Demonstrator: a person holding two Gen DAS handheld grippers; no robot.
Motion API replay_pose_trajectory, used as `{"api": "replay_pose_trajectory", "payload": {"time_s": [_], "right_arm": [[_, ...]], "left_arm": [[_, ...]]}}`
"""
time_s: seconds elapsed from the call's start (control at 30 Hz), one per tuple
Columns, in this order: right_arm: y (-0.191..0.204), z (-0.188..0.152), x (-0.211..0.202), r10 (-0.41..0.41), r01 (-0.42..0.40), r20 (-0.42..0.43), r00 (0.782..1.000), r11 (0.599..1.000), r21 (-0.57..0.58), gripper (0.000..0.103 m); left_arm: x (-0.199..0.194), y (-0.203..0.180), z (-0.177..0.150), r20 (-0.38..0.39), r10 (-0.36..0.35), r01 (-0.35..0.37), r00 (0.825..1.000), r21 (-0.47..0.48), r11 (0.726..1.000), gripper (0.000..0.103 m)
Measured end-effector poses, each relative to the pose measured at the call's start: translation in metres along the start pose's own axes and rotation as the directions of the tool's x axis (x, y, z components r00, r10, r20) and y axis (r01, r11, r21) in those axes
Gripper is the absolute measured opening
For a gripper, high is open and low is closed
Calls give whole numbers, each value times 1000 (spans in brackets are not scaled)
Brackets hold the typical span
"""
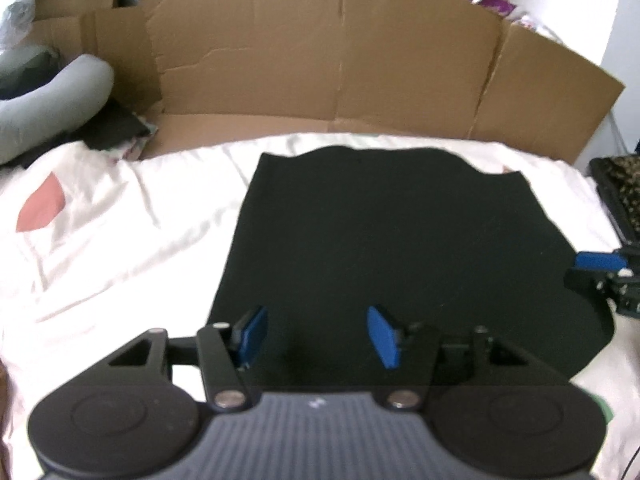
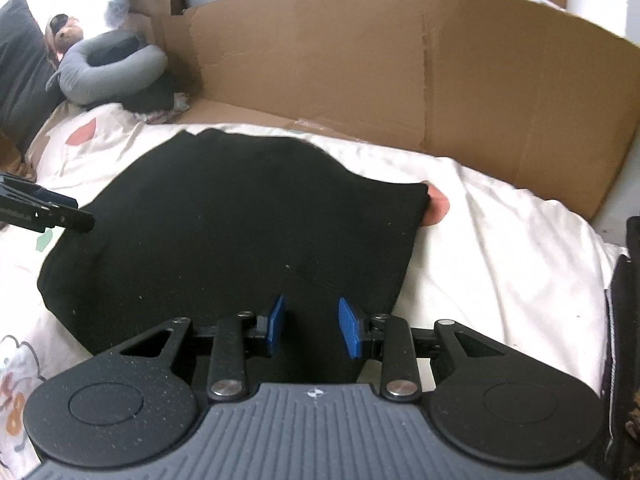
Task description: Fold clothes
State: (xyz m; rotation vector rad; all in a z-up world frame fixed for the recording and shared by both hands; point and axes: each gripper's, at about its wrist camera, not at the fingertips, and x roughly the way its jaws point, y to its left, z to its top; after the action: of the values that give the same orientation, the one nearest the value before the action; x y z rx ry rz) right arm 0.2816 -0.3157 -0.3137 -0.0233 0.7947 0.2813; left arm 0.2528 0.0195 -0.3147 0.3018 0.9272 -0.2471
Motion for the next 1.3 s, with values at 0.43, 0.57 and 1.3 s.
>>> {"api": "replay_pose_trajectory", "payload": {"time_s": [0.43, 0.57, 1.3], "right_arm": [[54, 3, 3, 153, -152, 12, 988, 988, -21, 39], [70, -2, 5, 179, -178, 10, 984, 983, -54, 52], [32, -35, -6, 56, -55, -18, 998, 998, 26, 51]], "left_arm": [[6, -49, -18, 9, -192, 193, 981, -4, 981, 61], [20, -56, -24, -13, -205, 205, 979, 18, 979, 62], [18, -11, -37, -51, -55, 56, 997, 20, 998, 61]]}}
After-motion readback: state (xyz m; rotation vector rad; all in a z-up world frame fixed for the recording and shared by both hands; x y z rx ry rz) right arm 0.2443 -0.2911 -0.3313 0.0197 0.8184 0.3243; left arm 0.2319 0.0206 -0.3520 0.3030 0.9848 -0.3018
